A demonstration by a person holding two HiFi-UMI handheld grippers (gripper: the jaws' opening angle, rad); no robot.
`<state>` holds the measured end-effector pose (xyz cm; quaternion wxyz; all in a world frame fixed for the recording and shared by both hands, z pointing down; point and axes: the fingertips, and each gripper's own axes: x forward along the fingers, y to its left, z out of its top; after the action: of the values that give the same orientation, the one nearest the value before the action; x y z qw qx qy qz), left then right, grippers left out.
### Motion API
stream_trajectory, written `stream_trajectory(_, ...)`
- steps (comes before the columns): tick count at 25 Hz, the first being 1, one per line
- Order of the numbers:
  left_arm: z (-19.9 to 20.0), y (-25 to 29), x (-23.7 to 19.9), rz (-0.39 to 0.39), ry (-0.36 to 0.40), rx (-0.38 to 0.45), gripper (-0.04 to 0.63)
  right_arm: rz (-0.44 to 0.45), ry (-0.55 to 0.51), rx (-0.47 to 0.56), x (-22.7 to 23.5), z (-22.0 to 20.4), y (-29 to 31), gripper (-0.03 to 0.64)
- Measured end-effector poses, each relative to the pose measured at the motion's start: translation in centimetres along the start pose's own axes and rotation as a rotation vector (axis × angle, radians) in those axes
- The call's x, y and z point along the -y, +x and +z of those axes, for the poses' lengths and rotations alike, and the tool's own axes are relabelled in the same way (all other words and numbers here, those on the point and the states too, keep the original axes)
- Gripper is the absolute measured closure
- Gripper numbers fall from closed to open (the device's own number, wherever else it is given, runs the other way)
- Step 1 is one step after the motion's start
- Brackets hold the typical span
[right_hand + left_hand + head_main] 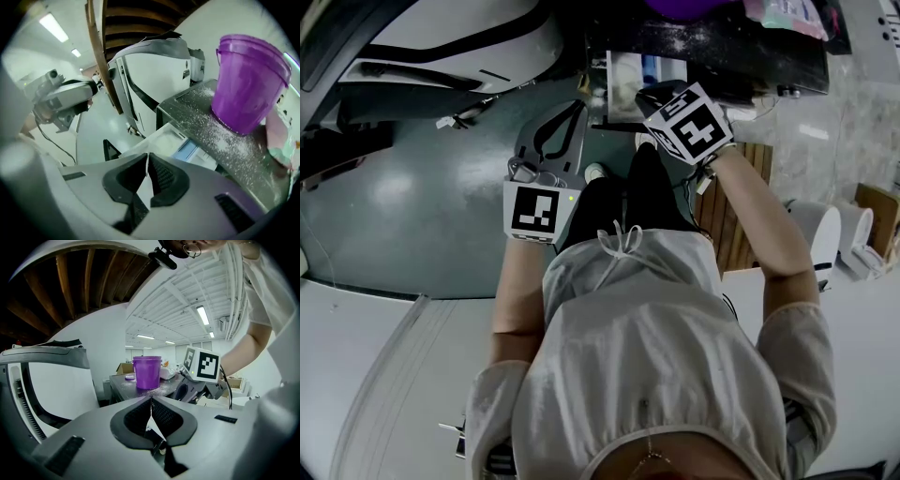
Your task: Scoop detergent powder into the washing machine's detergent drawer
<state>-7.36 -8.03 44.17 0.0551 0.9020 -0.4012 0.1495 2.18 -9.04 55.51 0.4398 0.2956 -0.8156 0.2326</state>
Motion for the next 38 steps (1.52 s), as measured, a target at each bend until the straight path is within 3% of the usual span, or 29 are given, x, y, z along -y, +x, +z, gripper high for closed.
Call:
stream_trajectory(5, 0.2, -0.6, -0.2, -0.001, 0.011, 0.027, 0.572, -0.095, -0.16, 0.009, -0.3, 0.5, -0.1, 0.603)
stream_trajectory(14, 0.0, -1.7, -0.5, 0.003, -0.023, -0.011, 0.572, -0.248, -0.371, 0.021, -0.1, 1.6, -0.6, 0.601)
stream_trajectory(23, 0.8, -2.0, -0.7, -0.001, 0.0, 0.036, 0.572, -0.346, -0.474, 0.004, 0.2, 2.2, -1.4, 0.603)
stream_trajectory(31, 0.8, -2.4, -0.5, 0.002, 0.0, 0.028, 0.572, -0.51, -0.735, -0.013, -0.1, 3.0, -2.3, 0.603)
stream_trajectory(38, 1.2, -2.6, -0.3, 0.01, 0.031, 0.075, 0.572, -0.641, -0.907, 0.026, -0.8, 3.3, -3.2, 0.603)
